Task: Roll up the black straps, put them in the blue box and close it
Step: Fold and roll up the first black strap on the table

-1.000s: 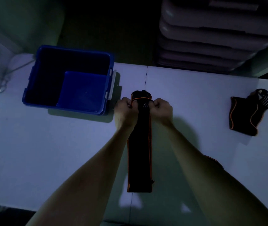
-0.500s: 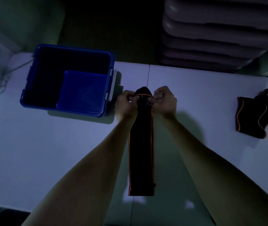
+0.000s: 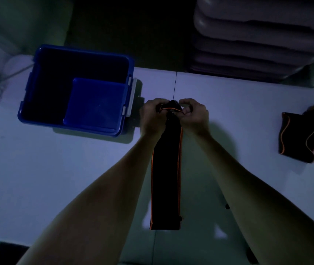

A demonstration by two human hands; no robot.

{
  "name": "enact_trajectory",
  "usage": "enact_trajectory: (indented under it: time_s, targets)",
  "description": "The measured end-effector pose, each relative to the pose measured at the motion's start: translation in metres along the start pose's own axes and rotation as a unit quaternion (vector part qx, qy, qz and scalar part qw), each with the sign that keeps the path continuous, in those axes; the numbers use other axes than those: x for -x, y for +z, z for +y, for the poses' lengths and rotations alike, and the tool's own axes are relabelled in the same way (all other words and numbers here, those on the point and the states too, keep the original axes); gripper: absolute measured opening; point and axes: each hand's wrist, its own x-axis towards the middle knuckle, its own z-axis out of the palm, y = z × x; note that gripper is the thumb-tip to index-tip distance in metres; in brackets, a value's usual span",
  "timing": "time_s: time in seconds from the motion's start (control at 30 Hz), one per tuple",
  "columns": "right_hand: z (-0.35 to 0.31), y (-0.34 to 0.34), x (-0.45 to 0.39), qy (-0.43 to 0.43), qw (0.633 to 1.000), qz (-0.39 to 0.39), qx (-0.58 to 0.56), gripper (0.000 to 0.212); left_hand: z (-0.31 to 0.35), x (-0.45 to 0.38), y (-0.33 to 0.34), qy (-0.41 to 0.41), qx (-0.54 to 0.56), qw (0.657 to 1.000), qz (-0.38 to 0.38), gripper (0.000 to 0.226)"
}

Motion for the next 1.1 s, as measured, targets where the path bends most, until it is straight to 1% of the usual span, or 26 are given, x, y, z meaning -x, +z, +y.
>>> enact_trajectory:
  time_s: [0.07,0.13,0.2,0.3,0.33,0.4,0.43,0.5,0.57,0.7,0.8,0.87,0.97,1.03,1.1]
  targets:
    - [0.002,-0.002,0.000,-0.017,1.000,0.008,0.013,0.022,0.000,-0.002,0.004,-0.011,0.001,1.000,0.024,0.018]
    - [0.004,-0.003,0.002,-0.025,0.999,0.033,0.013,0.020,0.000,-0.004,0.007,-0.009,-0.014,0.999,0.041,0.019]
    - [0.004,-0.001,0.004,-0.018,0.999,0.047,-0.005,0.019,0.002,-0.005,0.009,0.000,-0.026,0.999,0.048,0.024]
    - [0.005,0.000,0.005,-0.002,0.998,0.056,-0.021,0.014,0.003,-0.005,0.010,-0.019,-0.016,0.998,0.054,0.025]
    - [0.005,0.000,0.006,-0.006,0.998,0.058,-0.019,0.012,0.002,-0.005,0.009,-0.023,-0.016,0.998,0.051,0.025]
    - [0.005,-0.002,0.008,-0.015,0.998,0.056,-0.021,0.011,0.002,-0.003,0.008,-0.028,0.001,0.999,0.016,0.024]
    - [0.004,-0.004,0.008,-0.010,0.998,0.048,-0.032,0.011,0.003,-0.001,0.006,-0.036,0.018,0.999,-0.009,0.025]
    - [0.001,-0.005,0.010,0.006,0.997,0.020,-0.070,0.014,0.005,0.000,0.003,-0.056,0.043,0.996,-0.048,0.035]
    - [0.002,-0.007,0.011,0.008,0.996,0.004,-0.094,0.017,0.006,-0.001,0.000,-0.065,0.054,0.995,-0.060,0.042]
    - [0.003,-0.007,0.010,0.015,0.995,-0.002,-0.100,0.021,0.006,-0.004,-0.001,-0.082,0.047,0.994,-0.054,0.036]
    - [0.003,-0.010,0.008,0.005,0.997,-0.035,-0.062,0.034,0.006,-0.005,0.000,-0.077,0.025,0.995,-0.059,0.026]
    - [0.002,-0.012,0.005,-0.002,0.999,-0.037,-0.039,0.027,0.008,-0.005,0.001,-0.066,0.016,0.996,-0.050,0.017]
    - [0.003,-0.009,0.002,-0.007,1.000,-0.013,-0.010,0.014,0.009,-0.004,0.004,-0.055,-0.002,0.998,-0.017,0.025]
    - [0.004,-0.005,0.001,-0.012,1.000,0.003,0.009,0.013,0.007,-0.004,0.006,-0.048,-0.016,0.999,0.010,0.028]
    - [0.003,-0.003,0.001,-0.009,1.000,0.017,0.017,0.018,0.007,-0.004,0.007,-0.045,-0.024,0.998,0.029,0.024]
